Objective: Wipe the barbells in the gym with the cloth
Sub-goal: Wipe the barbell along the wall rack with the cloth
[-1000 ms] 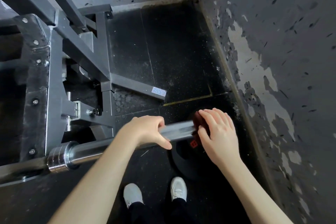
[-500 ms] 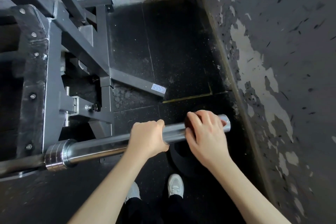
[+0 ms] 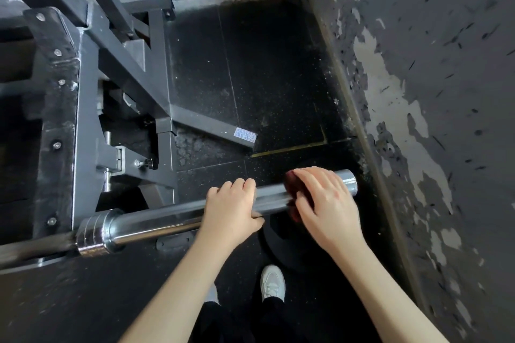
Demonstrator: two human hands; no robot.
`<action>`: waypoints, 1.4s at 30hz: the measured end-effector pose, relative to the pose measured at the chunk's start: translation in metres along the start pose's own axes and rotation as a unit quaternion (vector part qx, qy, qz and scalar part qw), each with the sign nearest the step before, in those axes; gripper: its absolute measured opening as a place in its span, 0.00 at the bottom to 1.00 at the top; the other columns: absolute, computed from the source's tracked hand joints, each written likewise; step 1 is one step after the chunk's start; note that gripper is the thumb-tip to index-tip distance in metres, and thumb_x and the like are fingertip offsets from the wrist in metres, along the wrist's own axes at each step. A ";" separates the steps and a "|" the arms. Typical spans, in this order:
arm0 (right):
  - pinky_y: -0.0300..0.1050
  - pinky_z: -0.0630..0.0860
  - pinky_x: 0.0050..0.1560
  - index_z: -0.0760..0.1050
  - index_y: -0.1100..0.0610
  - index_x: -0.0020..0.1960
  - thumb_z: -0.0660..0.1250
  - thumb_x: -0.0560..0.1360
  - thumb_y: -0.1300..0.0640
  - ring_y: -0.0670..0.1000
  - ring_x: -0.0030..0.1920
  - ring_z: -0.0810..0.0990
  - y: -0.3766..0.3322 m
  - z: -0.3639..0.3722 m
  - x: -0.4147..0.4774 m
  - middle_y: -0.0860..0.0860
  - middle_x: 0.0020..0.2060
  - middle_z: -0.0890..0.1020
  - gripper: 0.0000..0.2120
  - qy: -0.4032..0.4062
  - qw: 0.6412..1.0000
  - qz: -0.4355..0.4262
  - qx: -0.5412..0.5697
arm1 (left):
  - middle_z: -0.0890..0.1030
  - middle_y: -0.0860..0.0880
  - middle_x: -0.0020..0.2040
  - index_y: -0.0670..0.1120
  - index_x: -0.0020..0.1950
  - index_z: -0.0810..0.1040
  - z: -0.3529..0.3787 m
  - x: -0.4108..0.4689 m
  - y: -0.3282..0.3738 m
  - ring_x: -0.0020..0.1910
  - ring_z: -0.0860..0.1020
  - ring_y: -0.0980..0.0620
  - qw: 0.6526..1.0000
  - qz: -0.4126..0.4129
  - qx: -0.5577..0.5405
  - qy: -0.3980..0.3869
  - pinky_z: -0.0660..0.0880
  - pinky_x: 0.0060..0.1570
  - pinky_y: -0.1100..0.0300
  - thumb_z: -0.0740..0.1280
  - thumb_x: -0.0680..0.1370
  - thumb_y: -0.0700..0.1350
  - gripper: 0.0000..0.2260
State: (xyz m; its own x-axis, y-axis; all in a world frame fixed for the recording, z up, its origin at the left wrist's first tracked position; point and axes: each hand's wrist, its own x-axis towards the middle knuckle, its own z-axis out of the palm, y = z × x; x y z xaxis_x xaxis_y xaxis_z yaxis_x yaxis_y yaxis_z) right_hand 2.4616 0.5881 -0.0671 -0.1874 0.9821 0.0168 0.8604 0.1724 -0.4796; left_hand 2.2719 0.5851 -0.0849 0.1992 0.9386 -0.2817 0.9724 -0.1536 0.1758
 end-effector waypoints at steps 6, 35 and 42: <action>0.35 0.60 0.64 0.79 0.56 0.60 0.57 0.74 0.53 0.51 0.60 0.75 0.014 -0.005 0.000 0.49 0.56 0.81 0.19 0.003 1.000 0.008 -0.029 | 0.78 0.55 0.41 0.50 0.50 0.71 -0.025 0.018 -0.021 0.39 0.76 0.53 0.973 -0.032 -0.071 -0.216 0.66 0.39 0.57 0.70 0.68 0.60 0.18; 0.44 0.64 0.70 0.76 0.56 0.66 0.58 0.75 0.52 0.51 0.70 0.71 0.016 0.001 -0.016 0.49 0.66 0.77 0.22 -0.018 0.999 -0.016 0.022 | 0.78 0.54 0.51 0.49 0.54 0.69 -0.029 0.020 -0.038 0.49 0.77 0.52 0.955 -0.062 -0.090 -0.276 0.70 0.52 0.53 0.72 0.66 0.62 0.26; 0.52 0.66 0.65 0.79 0.55 0.60 0.60 0.77 0.56 0.55 0.62 0.72 0.015 0.004 0.019 0.54 0.61 0.75 0.15 0.059 0.971 0.229 -0.039 | 0.76 0.55 0.36 0.51 0.46 0.70 -0.014 0.005 -0.028 0.35 0.73 0.53 0.989 -0.063 -0.028 -0.129 0.64 0.46 0.57 0.68 0.70 0.58 0.14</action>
State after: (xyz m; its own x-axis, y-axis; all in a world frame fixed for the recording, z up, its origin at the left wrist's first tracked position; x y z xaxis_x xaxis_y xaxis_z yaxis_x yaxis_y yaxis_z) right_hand 2.4685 0.6095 -0.0777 0.2753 0.9580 -0.0810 0.8744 -0.2845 -0.3930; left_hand 2.2441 0.5982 -0.0785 0.1080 0.8379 -0.5350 0.9845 -0.0155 0.1744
